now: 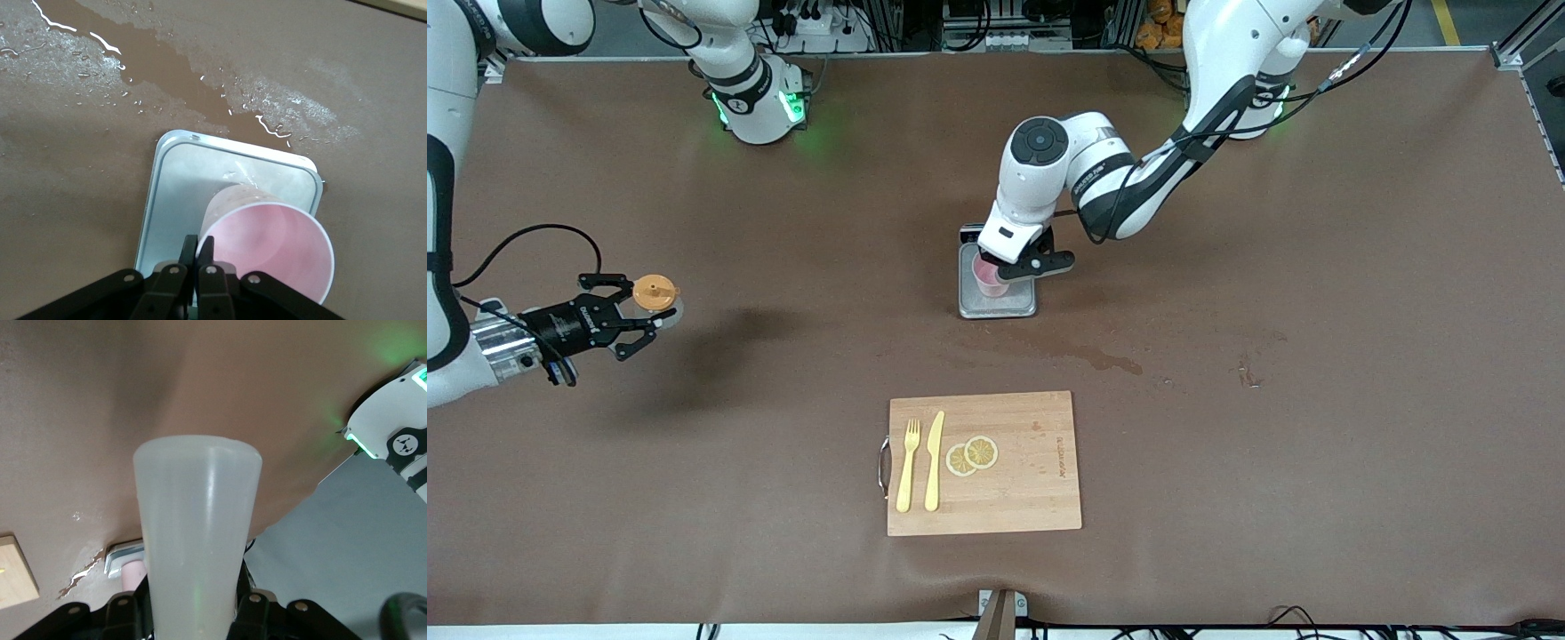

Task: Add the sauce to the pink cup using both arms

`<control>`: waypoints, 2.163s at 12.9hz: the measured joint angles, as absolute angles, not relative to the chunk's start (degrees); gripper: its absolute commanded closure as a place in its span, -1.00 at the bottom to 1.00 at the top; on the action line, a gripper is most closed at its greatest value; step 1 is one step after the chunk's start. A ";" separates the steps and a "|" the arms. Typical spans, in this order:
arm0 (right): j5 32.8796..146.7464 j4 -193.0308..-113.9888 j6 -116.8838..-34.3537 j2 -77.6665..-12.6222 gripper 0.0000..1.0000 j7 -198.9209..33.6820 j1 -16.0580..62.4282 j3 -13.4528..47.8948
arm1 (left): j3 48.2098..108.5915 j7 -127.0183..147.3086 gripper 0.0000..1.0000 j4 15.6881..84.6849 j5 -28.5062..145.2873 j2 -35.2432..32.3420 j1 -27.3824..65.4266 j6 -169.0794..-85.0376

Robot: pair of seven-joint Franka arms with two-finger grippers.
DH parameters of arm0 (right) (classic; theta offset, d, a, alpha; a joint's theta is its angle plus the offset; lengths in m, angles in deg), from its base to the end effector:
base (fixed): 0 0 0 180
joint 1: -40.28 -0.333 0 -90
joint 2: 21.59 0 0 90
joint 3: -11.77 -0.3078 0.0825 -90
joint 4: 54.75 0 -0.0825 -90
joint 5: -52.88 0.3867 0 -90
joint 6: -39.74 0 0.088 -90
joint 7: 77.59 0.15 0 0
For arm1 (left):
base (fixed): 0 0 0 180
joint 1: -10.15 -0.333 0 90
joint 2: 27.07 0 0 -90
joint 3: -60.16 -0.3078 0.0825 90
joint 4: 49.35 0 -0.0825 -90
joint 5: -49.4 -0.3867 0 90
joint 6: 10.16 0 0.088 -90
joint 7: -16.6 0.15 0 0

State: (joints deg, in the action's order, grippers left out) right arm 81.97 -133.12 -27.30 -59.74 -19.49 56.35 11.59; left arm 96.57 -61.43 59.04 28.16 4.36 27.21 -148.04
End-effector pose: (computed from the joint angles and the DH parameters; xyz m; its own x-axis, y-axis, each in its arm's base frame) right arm 0.5911 -0.0814 0.2805 -0.0116 -0.6625 -0.7490 -0.8298 -0.4116 0.3769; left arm 0.4008 -0.5013 0.2189 0.9696 0.2437 -0.0207 0.2444 -0.9634 0.1105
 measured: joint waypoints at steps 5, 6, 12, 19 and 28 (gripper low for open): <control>80.94 -132.51 -27.34 -57.64 0.09 -13.46 52.91 11.62 | 96.55 -62.85 -1.00 58.64 28.16 4.52 27.19 -148.13; 80.93 -132.44 -27.35 -57.46 0.09 -12.15 52.26 11.62 | 96.55 -62.90 -1.00 58.21 28.14 4.37 27.09 -148.13; 80.91 -131.01 -27.54 -56.20 0.11 -0.44 46.09 11.60 | 96.48 -64.14 -1.00 56.87 28.13 -4.35 24.72 -143.25; 80.87 -128.82 -31.17 -56.11 0.11 17.80 34.43 11.62 | 96.27 -52.77 -1.00 52.95 30.50 -9.86 14.72 -133.93; 72.38 -128.24 -36.97 -56.33 0.13 36.97 19.89 11.61 | 96.00 -21.37 -1.00 50.56 32.33 -9.84 0.54 -127.76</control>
State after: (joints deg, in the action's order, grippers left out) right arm 72.38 -128.24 -36.97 -56.33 36.97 19.89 11.61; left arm 96.00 -21.37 50.56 32.33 -9.84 0.54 -127.76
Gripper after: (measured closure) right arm 0.564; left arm 0.000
